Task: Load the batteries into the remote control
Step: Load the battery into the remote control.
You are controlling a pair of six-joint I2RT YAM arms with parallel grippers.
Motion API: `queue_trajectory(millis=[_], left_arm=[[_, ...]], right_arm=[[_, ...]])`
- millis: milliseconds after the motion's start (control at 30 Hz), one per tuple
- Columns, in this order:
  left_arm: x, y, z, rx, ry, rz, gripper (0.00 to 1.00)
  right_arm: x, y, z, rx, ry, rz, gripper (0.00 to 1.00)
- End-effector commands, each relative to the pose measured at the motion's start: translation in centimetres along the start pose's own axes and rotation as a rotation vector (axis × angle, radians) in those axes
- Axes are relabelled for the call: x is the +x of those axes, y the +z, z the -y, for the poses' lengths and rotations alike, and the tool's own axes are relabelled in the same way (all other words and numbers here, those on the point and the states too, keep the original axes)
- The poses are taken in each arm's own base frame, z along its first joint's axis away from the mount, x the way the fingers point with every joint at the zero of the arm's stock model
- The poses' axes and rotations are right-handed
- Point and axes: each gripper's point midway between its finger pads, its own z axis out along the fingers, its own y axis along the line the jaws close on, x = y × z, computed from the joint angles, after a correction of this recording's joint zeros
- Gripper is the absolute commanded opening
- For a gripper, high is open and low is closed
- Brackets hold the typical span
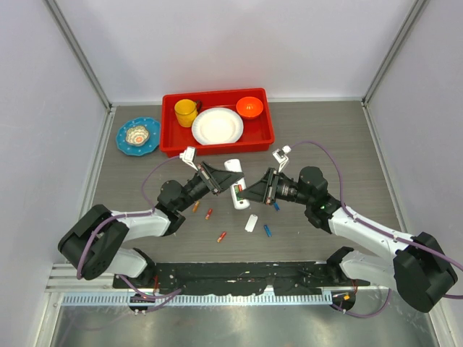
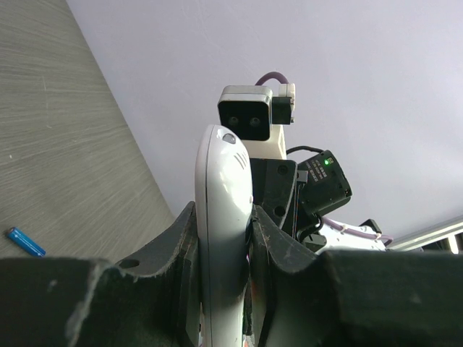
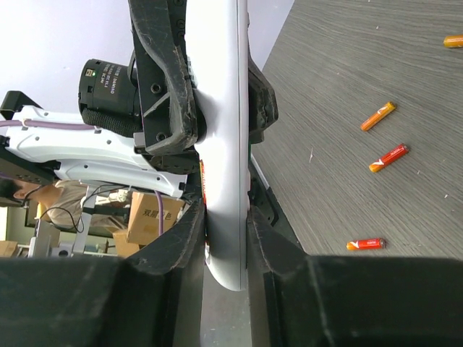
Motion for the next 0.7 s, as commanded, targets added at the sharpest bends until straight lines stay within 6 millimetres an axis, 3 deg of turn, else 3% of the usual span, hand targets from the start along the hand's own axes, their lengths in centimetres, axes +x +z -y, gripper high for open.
queue_trajectory(millis=[0, 100, 200, 300, 400, 500, 667], left_arm=[[-2.4, -0.5, 8.5, 0.322, 0.113, 0.100, 0.00], [-2.2, -0.5, 8.1, 0.313, 0.110, 0.095, 0.00], [-2.2, -0.5, 7.8, 0.305, 0.108, 0.095, 0.00], [-2.1, -0.4, 7.7, 0.303, 0.106, 0.092, 0.00], [-2.1, -0.3, 8.0, 0.310, 0.106, 0.088, 0.00], [-2.0, -0.4, 7.8, 0.308, 0.109, 0.084, 0.00], [-2.1, -0.5, 6.3, 0.263, 0.115, 0.105, 0.00]], right_arm=[[0.2, 0.2, 1.2, 0.052, 0.013, -0.006, 0.39], [-0.5, 0.1, 0.4, 0.036, 0.003, 0.021, 0.53], [-0.8, 0.2, -0.2, 0.023, -0.005, 0.019, 0.55], [-0.5, 0.5, 0.1, 0.034, -0.005, -0.006, 0.52], [-0.3, 0.6, 0.8, 0.053, 0.003, -0.014, 0.44], [-0.2, 0.5, 0.7, 0.045, 0.007, -0.008, 0.43], [-1.7, -0.3, -1.3, 0.010, -0.015, 0.045, 0.63]])
